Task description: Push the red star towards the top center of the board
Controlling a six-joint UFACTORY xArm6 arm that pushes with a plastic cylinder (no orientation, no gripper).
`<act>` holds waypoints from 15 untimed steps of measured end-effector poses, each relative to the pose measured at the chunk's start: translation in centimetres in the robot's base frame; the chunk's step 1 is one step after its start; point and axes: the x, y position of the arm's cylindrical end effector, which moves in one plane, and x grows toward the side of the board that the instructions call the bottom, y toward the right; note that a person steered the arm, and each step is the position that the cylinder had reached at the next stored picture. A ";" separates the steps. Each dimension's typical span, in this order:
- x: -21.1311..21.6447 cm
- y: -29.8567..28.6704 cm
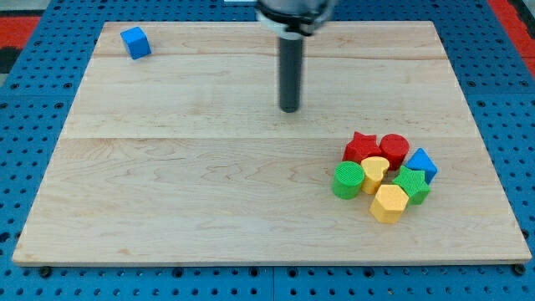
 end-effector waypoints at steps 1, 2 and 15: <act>2.3 2.2; 2.5 0.6; -9.7 -9.3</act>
